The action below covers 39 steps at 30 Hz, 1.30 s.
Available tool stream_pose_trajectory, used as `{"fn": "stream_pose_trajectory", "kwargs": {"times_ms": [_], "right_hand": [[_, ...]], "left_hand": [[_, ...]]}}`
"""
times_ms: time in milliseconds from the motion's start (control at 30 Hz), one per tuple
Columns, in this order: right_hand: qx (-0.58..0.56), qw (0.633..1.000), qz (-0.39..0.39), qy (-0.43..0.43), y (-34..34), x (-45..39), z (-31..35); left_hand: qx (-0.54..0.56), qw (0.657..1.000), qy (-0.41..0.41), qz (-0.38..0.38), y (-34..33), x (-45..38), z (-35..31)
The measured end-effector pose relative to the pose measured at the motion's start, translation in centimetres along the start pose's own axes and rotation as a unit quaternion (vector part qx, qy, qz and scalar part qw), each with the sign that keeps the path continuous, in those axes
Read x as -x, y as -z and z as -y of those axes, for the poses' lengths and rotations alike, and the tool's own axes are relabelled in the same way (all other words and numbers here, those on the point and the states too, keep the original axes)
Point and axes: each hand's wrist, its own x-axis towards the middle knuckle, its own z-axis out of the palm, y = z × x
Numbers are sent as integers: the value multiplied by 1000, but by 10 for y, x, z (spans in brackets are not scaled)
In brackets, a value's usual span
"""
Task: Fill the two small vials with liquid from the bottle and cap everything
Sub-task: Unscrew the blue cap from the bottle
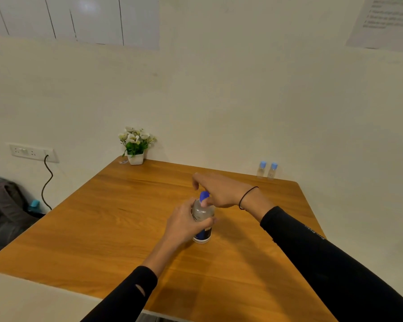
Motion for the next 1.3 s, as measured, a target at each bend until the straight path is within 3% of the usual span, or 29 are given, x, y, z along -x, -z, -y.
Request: {"fn": "stream_pose_trajectory", "kwargs": {"times_ms": [167,367,533,700,867,1067,1233,1300], "right_hand": [[32,996,-78,-36,-12,-2,-3],[-27,999,-16,-15,-4,3,0],[28,997,-70,-28,-13,-1,-1],[-25,999,-10,-18,-5,3,-2],[-15,997,-78,-20,-13,0,-2],[-22,999,-23,-8,-12,4,-2],[50,993,-98,-41,-15,0,-1],[23,997,-78,-19,-17,-1,-5]], "left_hand": [[-7,1000,-14,2,-1,1,1],[-14,1000,-4,-2,-1,1,1],[-13,1000,-10,-7,-1,0,2],[-14,1000,4,-5,-1,0,2],[-19,1000,-10,-10,-2,0,3],[-18,1000,6,2,-3,-1,4],[-19,1000,-3,-3,-3,0,4],[-14,1000,-1,-7,-3,-1,4]]}}
